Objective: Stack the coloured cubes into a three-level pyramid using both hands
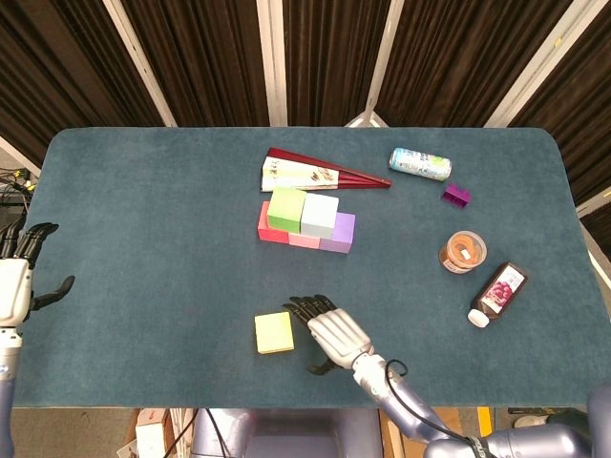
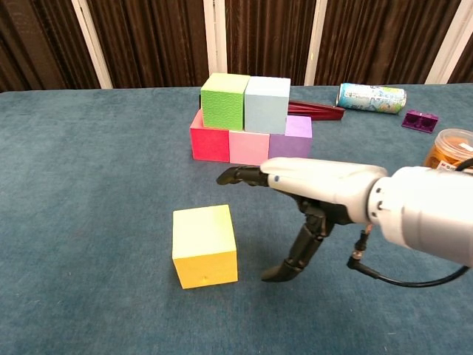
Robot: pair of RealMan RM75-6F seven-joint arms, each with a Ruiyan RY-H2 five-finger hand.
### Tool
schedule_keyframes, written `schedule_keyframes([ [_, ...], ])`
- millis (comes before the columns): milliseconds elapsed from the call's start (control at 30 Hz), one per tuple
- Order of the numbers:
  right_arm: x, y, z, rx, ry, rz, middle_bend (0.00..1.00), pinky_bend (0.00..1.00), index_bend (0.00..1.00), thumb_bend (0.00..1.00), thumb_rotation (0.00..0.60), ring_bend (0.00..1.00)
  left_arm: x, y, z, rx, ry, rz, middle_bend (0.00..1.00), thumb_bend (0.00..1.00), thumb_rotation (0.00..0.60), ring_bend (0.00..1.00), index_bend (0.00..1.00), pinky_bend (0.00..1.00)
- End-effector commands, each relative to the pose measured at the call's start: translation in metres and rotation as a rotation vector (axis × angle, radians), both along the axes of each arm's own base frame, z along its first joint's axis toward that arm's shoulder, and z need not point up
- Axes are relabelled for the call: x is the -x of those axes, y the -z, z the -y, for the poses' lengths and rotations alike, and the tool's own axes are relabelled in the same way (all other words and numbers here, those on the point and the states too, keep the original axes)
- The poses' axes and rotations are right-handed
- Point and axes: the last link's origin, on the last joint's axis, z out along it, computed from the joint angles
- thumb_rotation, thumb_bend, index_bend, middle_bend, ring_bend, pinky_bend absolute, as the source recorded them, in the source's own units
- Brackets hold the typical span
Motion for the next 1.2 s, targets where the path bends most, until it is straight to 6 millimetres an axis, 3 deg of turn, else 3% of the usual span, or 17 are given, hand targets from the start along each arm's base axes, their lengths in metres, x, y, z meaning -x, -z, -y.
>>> schedule_keyframes([
  [33,-0.004,0.006,0.003,-0.003,-0.002,-0.003,0.02,0.00,0.00,0.21,0.600,0.00,0.000,-0.001,0.000,-0.004,-0.001,0.006,0.14,0.31,0.600,0.00,0.17,0.00],
  [400,-0.010,0.020,0.010,-0.004,-0.012,0.007,0.02,0.00,0.01,0.21,0.600,0.00,0.004,-0.007,0.000,-0.056,-0.030,0.003,0.14,0.31,0.600,0.00,0.17,0.00],
  [733,-0.020,0.027,0.012,-0.016,-0.036,0.005,0.10,0.00,0.08,0.21,0.600,0.00,0.005,-0.006,-0.002,-0.050,-0.037,0.010,0.14,0.31,0.600,0.00,0.17,0.00],
  [1200,-0.028,0.037,0.019,0.026,-0.066,-0.070,0.14,0.00,0.17,0.21,0.600,0.00,0.008,-0.008,-0.004,-0.058,-0.052,0.026,0.14,0.31,0.600,0.00,0.18,0.00],
])
